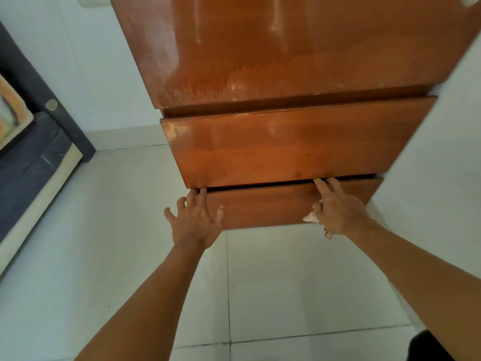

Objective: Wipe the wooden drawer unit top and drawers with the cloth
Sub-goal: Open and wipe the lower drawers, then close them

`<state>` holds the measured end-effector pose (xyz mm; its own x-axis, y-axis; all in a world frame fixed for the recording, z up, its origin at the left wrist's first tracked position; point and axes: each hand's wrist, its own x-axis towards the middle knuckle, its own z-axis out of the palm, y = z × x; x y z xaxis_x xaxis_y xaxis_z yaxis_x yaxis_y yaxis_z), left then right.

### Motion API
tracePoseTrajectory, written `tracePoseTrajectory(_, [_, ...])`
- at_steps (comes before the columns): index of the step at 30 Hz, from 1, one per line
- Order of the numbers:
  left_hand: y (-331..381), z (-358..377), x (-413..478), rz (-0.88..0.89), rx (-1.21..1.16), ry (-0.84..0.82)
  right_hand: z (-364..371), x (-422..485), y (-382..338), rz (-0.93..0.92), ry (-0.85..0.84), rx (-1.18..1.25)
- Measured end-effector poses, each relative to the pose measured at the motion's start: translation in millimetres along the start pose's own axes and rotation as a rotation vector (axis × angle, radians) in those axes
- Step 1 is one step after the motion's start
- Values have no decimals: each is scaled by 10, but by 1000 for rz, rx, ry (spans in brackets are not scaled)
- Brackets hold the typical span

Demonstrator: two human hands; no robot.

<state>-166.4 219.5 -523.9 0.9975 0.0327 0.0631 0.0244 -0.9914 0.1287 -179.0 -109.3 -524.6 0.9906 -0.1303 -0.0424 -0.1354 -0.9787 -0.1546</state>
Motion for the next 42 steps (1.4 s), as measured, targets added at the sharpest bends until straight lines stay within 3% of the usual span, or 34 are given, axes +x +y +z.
tracePoseTrajectory(22, [-21, -246, 6, 26, 131, -180, -336, -101, -66, 1, -153, -91])
tracePoseTrajectory(29, [-127, -353, -46, 109, 86, -98, -488, -373, -293, 62, -12, 138])
tracePoseTrajectory(31, [-189, -356, -63, 131, 51, -105, -624, -394, -517, -4, 85, 275])
tracePoseTrajectory(34, [-213, -344, -99, 135, 27, -119, -725, -346, -1046, -180, 361, 580])
tracePoseTrajectory(36, [-186, -352, -95, 116, 28, -132, -585, -276, -1392, -362, 473, 534])
tracePoseTrajectory(42, [-233, -363, -132, 119, 35, -168, 357, -162, -1893, -540, 322, 221])
